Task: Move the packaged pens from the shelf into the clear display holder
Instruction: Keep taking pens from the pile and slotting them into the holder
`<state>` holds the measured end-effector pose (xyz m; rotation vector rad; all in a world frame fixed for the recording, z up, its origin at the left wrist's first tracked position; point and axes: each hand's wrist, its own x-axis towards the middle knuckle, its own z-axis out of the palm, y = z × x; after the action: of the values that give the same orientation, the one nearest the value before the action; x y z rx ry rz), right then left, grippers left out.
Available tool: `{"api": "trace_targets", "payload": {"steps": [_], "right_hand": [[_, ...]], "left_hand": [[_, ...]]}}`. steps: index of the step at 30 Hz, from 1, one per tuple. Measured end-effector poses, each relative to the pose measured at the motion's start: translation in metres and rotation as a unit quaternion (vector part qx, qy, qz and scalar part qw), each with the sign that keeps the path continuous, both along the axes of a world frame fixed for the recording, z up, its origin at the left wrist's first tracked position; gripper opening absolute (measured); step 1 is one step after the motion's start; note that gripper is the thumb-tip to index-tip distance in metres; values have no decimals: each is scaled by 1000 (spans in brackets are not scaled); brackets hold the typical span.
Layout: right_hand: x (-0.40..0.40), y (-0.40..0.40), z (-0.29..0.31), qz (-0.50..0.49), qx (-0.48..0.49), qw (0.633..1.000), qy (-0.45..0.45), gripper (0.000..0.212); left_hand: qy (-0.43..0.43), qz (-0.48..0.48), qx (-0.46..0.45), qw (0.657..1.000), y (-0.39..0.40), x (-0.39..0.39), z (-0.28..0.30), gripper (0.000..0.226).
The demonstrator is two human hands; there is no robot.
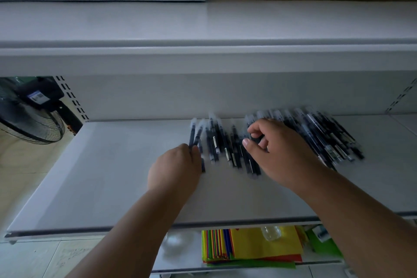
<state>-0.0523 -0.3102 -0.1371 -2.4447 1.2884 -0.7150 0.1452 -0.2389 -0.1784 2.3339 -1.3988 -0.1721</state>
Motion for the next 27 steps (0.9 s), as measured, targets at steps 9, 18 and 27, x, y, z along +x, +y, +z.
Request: {"api": "trace_targets", "payload": {"steps": [9,18,27], "right_hand": [[4,2,-15,-86,91,983,135,36],[2,4,-27,-127,152,968,154,36],[6,-1,-23,-128,194,961,150,47]], "left_hand": [[206,-66,-247,945,44,-19,-1,41],[244,-76,-272,928,56,-25,-4,42],[239,-103,-284,923,56,-34,2,38]]}}
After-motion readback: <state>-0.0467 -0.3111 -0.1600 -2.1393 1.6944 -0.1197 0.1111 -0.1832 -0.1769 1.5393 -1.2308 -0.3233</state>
